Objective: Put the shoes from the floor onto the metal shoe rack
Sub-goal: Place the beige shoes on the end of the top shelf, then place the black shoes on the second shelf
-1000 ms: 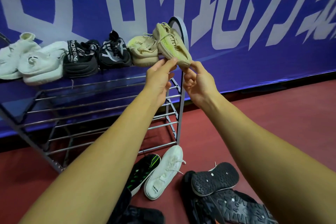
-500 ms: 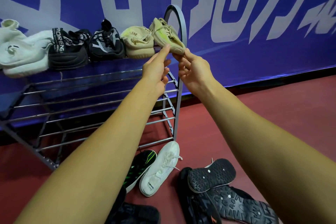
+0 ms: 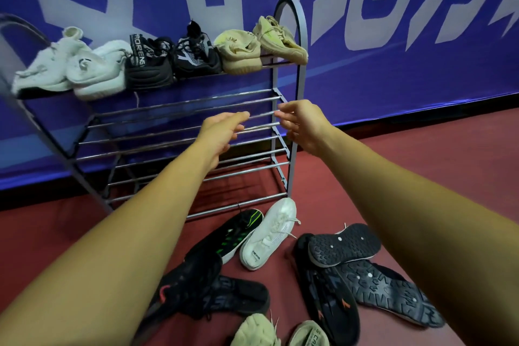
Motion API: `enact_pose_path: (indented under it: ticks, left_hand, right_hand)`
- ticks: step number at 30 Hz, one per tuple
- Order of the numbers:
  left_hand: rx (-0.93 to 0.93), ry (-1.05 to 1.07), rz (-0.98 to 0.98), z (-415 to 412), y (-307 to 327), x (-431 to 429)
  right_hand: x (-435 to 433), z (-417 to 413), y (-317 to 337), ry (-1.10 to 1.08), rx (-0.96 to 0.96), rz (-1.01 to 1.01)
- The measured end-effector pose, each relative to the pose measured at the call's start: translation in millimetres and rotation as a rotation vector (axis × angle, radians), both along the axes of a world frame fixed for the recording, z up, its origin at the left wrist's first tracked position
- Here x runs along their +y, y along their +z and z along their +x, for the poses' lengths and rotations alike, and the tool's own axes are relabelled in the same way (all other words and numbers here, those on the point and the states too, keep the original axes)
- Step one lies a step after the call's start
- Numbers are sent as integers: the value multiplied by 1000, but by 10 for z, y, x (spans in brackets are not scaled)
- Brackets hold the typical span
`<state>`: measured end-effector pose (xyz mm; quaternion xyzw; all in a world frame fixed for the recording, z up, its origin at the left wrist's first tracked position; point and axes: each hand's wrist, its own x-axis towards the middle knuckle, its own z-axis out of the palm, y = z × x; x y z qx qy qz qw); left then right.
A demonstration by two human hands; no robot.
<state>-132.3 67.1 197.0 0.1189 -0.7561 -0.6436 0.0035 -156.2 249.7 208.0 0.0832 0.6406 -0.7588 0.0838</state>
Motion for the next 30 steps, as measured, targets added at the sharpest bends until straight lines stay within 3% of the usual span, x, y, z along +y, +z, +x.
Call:
enact_pose_path:
  ticks: [11, 18, 27, 30]
  left_hand:
    - [-63, -137, -483, 419, -309, -1042]
    - [-171, -180, -831, 656, -471, -1797]
    - [-392, -246, -974, 932, -1103, -2476]
    - [-425, -362, -1041, 909, -1369, -2506]
  right_hand:
    - [-634, 170, -433, 366, 98, 637]
    - [-1577, 196, -758, 613, 193, 840]
    - [-2570, 611, -1456, 999, 181, 1085]
    - [-2742, 648, -1674, 1090, 211, 1189]
